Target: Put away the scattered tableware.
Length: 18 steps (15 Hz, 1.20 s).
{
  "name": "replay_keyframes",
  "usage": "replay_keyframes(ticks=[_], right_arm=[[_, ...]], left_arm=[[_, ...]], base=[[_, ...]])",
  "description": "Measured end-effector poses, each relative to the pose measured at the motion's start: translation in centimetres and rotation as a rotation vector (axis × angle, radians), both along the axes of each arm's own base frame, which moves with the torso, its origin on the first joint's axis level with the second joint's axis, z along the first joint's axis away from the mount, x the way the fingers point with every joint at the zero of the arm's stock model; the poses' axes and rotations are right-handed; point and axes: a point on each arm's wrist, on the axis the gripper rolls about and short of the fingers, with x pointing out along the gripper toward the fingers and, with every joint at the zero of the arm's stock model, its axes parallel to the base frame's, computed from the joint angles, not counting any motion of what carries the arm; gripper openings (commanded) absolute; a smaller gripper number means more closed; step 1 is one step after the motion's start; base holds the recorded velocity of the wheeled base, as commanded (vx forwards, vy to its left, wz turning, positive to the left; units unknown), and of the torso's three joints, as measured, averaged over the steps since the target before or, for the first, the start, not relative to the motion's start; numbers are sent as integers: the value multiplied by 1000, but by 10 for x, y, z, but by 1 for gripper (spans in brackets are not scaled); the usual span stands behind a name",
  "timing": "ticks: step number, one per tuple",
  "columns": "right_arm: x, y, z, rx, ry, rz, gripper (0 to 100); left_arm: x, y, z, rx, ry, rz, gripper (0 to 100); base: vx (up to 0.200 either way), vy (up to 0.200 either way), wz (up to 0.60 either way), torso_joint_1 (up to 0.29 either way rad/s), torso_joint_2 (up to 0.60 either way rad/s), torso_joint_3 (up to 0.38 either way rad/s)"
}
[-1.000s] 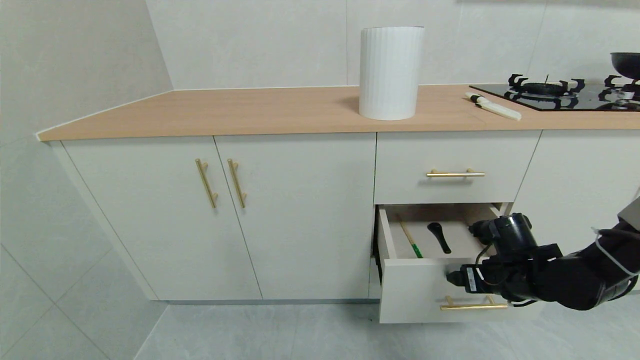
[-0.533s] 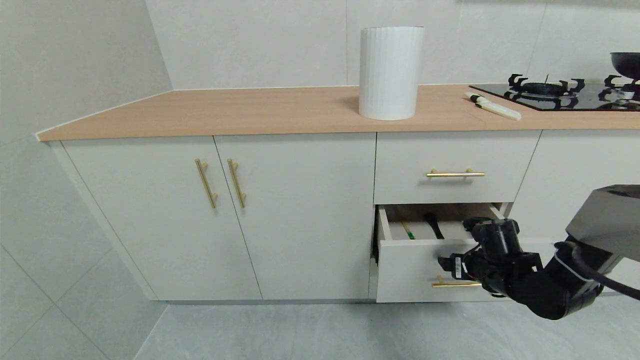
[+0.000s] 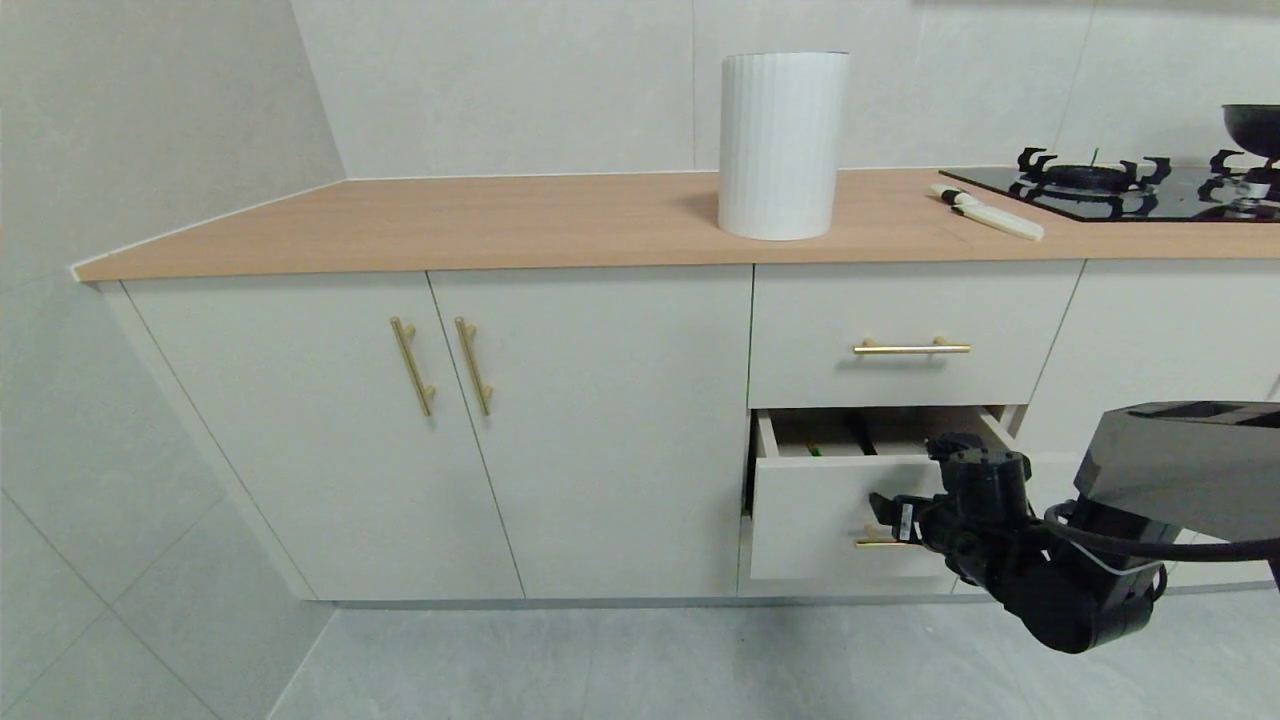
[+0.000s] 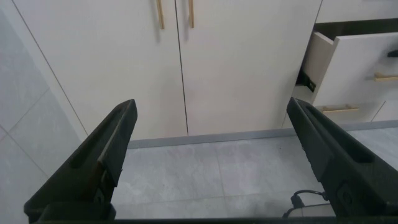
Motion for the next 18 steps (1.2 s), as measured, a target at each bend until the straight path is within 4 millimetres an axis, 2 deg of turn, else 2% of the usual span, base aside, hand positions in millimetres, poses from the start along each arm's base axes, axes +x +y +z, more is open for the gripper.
replay_keyframes(ticks=[9,18], right_arm=[[35,-11,-14,89,-138,-73,100],[64,-18,-27,162,-196,-129,100]], left_arm=[[0,0,0,0,0,1,100],[0,0,0,0,0,1,100]], base=[[0,0,0,0,0,0],[0,0,0,0,0,0]])
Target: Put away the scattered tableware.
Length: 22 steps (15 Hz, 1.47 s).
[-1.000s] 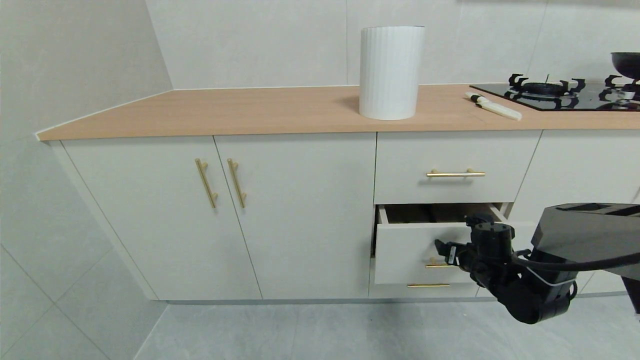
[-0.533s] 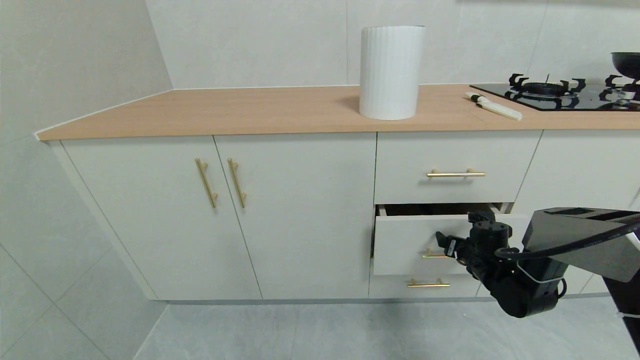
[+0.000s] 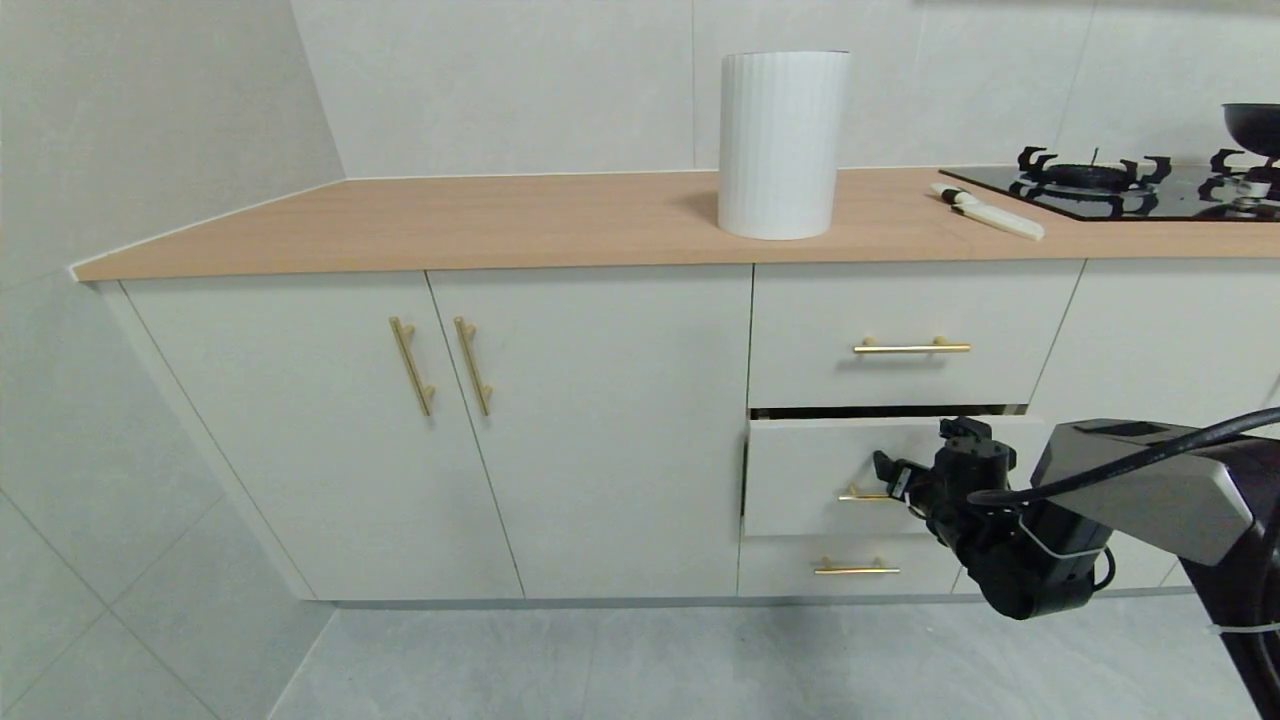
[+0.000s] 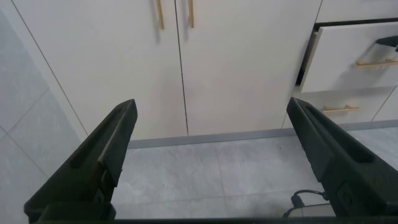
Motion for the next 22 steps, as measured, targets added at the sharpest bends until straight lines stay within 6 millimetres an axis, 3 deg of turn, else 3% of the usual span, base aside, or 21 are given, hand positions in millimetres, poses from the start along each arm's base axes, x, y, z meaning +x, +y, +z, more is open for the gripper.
replay_keyframes(ticks=[13,22], right_arm=[[34,-16,-9,96,-22,-108,100],[40,-25,-5,119,-32,-153,100]], left_arm=[[0,0,0,0,0,0,100],[0,0,0,0,0,0,100]], base=[[0,0,0,0,0,0],[0,0,0,0,0,0]])
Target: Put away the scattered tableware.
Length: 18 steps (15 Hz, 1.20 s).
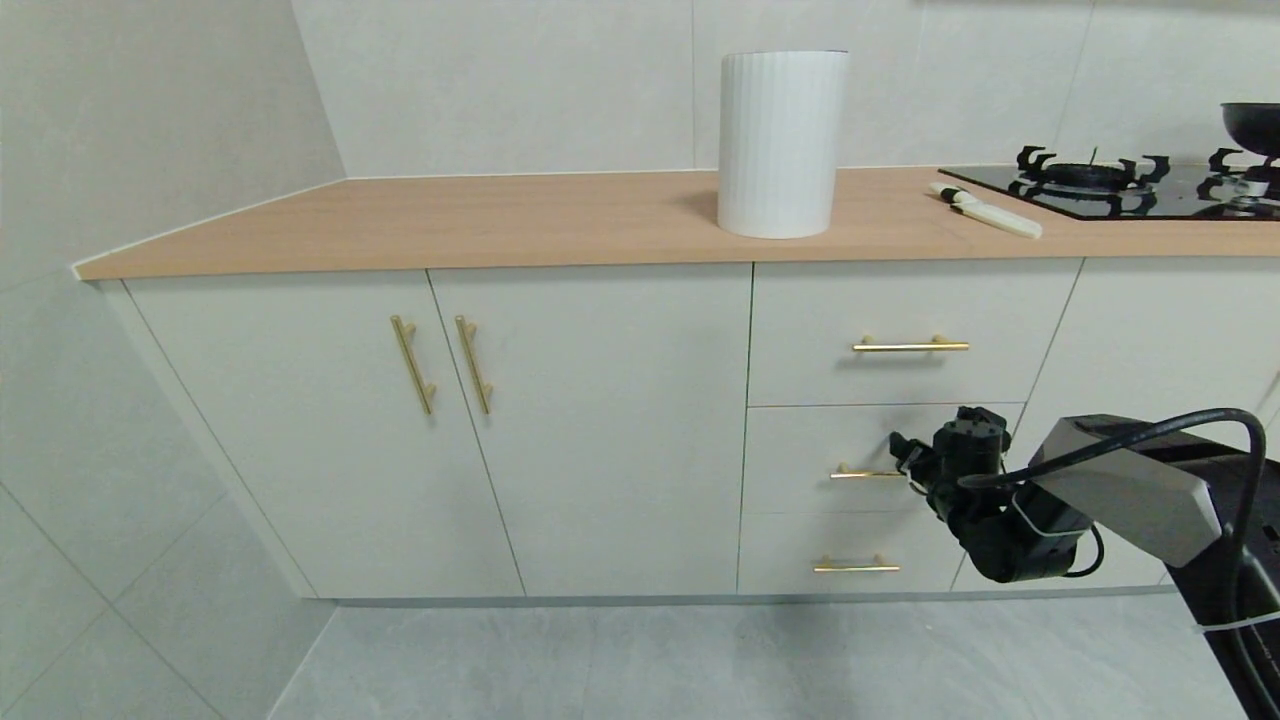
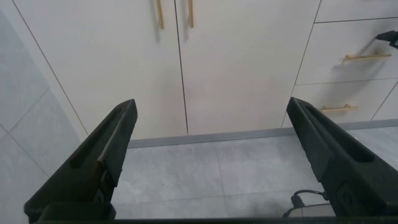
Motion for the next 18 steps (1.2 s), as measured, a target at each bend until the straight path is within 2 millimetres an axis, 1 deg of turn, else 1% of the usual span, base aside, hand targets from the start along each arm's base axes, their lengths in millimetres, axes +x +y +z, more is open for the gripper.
replay_keyframes(ticks=[2,3,5,6,8,9,10,14,16,18], right_arm=[[-10,0,2,1,32,19,100],[-19,1,4,5,59,44,100],[-44,4,12,24,120,134,100],[-61,5,20,42,152,204,100],[-91,6,37,54,196,346,100],[-106,5,46,28,210,395,100],[-115,5,55,8,207,417,100],[-141,4,91,-66,152,453,100],[-163,3,113,-123,118,470,100],[-192,-3,139,-197,65,451,100]], left_arm=[[0,0,0,0,0,0,100],[0,0,0,0,0,0,100],[0,0,0,0,0,-1,100],[0,0,0,0,0,0,100],[0,0,0,0,0,0,100],[0,0,0,0,0,0,100],[0,0,0,0,0,0,100],[0,0,0,0,0,0,100],[0,0,0,0,0,-1,100],[0,0,0,0,0,-1,100]], base=[[0,0,0,0,0,0],[0,0,0,0,0,0],[0,0,0,0,0,0],[0,0,0,0,0,0],[0,0,0,0,0,0],[0,0,0,0,0,0],[0,0,0,0,0,0],[0,0,0,0,0,0],[0,0,0,0,0,0],[0,0,0,0,0,0]])
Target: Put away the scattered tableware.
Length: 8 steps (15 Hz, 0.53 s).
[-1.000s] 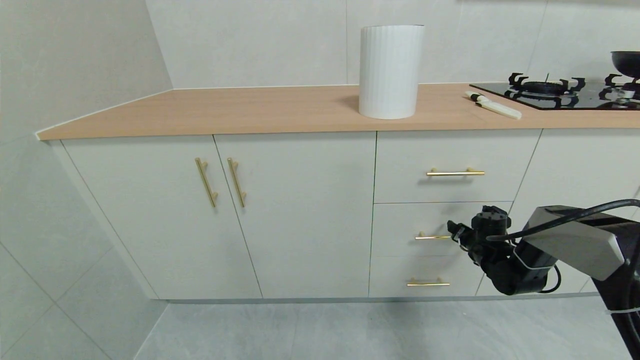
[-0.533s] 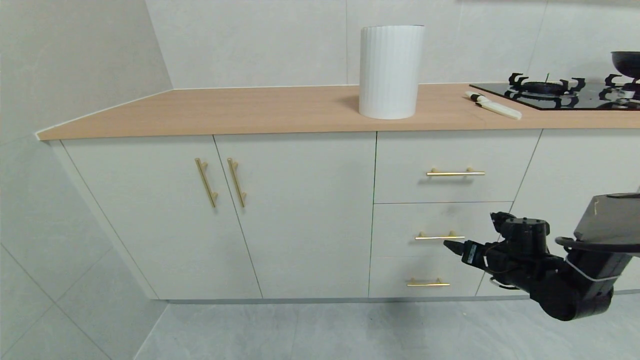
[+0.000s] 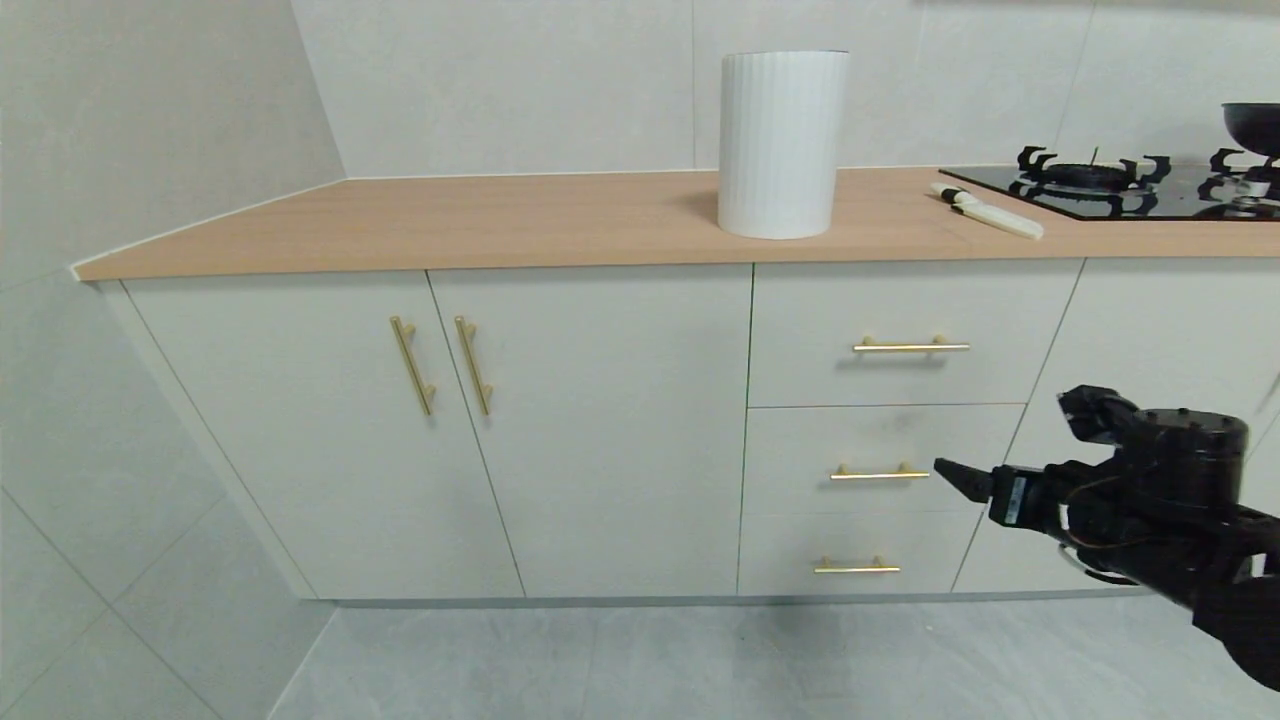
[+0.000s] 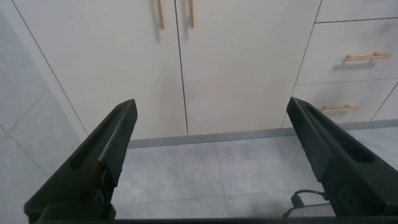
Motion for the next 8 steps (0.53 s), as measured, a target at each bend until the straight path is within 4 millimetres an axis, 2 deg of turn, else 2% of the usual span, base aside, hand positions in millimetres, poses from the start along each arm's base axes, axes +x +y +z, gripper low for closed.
replay_keyframes(ticks=[4,8], right_arm=[[-53,-13,37,-70,-136,-86,100],[-101,-21,62,-148,-272,-141,100]], left_arm=[[0,0,0,0,0,1,100],[0,0,0,0,0,0,100]], base=[[0,0,0,0,0,0],[0,0,0,0,0,0]])
